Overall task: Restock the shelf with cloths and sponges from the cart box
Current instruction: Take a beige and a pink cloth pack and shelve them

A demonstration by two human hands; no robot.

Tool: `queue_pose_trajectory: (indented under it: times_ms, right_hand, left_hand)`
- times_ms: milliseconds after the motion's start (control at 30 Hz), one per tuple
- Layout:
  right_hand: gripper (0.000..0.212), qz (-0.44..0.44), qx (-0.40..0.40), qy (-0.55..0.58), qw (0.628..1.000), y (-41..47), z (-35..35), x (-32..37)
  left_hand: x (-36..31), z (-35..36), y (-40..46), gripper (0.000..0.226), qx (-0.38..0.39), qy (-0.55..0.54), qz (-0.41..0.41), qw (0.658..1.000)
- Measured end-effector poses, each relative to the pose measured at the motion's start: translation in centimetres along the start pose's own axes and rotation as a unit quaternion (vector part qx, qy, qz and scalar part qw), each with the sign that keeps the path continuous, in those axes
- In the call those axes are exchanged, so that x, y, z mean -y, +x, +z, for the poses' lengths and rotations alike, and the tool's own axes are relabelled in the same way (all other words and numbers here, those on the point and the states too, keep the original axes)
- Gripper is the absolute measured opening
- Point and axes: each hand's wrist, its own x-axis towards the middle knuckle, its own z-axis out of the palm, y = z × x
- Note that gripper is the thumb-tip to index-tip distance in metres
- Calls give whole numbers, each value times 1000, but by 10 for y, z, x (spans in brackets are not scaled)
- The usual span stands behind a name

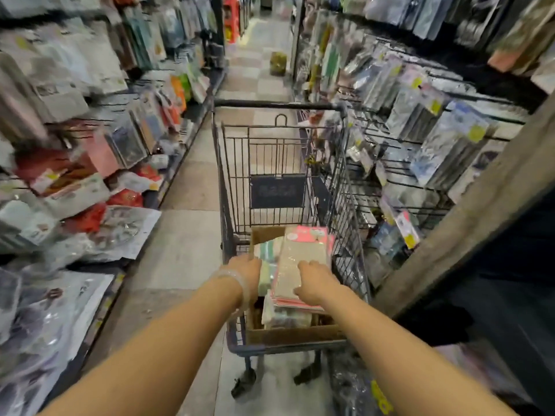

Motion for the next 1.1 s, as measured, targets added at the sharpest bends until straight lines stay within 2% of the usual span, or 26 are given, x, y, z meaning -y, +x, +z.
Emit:
queue_pose_trajectory:
  times_ms: [267, 367, 500, 667, 767, 900, 967, 1067, 1100]
  right_hand:
    - [46, 108, 44, 51, 992, 61, 20, -47]
    - [50, 134, 66, 70, 986, 96, 28, -60]
    - [68, 167, 74, 123, 976, 142, 36, -76]
    - [83, 228, 46, 158, 960, 195, 51, -97]
    - [84, 267, 33, 177, 947, 218, 60, -107]
    - [71, 310, 27, 211, 927, 233, 69, -117]
    - [55, 310, 33, 224, 923, 234, 69, -119]
    - [16, 284, -7, 284, 916, 235, 63, -116]
    - [12, 269, -21, 337, 902, 236, 60, -113]
  left_hand:
    - [6, 32, 89, 64, 85, 2, 33, 996]
    - [11, 40, 118, 59, 112, -29, 29, 993]
    - [13, 47, 156, 53, 143, -75, 9, 987]
    - [9, 48, 200, 50, 162, -106, -18, 981]
    - [4, 48, 219, 43, 170, -116, -27, 978]
    - [-4, 48, 232, 23, 176, -153, -50, 971]
    - [-6, 47, 236, 20, 176, -169, -58, 968]
    - [-8, 44, 240, 30, 180, -202, -79, 959]
    - [-8, 43, 242, 36, 175, -229, -98, 953]
